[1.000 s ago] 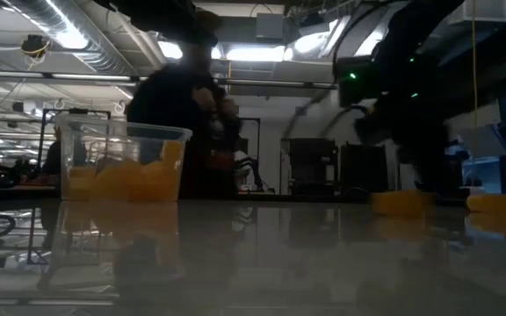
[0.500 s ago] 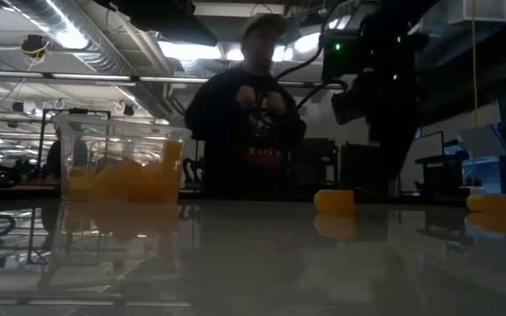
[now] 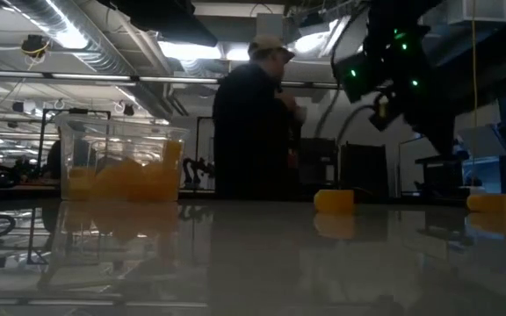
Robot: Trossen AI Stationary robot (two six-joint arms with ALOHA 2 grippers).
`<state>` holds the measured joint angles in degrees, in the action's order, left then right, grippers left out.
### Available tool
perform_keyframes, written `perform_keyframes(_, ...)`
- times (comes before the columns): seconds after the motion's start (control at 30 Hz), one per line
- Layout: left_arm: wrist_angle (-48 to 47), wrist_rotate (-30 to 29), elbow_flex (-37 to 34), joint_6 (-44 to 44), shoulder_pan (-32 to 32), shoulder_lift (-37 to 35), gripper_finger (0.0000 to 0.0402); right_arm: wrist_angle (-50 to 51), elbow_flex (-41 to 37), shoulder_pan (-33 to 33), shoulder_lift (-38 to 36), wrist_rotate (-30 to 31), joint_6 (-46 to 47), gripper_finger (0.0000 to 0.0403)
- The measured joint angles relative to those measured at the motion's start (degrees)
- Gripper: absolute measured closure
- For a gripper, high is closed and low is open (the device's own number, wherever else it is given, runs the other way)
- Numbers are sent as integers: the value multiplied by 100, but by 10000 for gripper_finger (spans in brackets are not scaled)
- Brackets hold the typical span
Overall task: Sort blocks
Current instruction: Move the yellow game piece to the left
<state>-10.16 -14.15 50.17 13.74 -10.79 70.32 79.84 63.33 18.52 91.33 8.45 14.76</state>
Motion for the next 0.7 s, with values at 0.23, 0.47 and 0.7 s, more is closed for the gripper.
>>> perform_keyframes(0.23, -65, 0, 0, 13, 0, 0, 268, 582, -549, 626, 0, 7, -2, 402)
perform_keyframes(0.47, -134, 0, 0, 15, 2, 0, 268, 123, -1256, 977, 0, -39, 7, 402)
perform_keyframes(0.7, -132, 0, 0, 39, 2, 0, 268, -329, -1839, 1043, -9, -19, 58, 402)
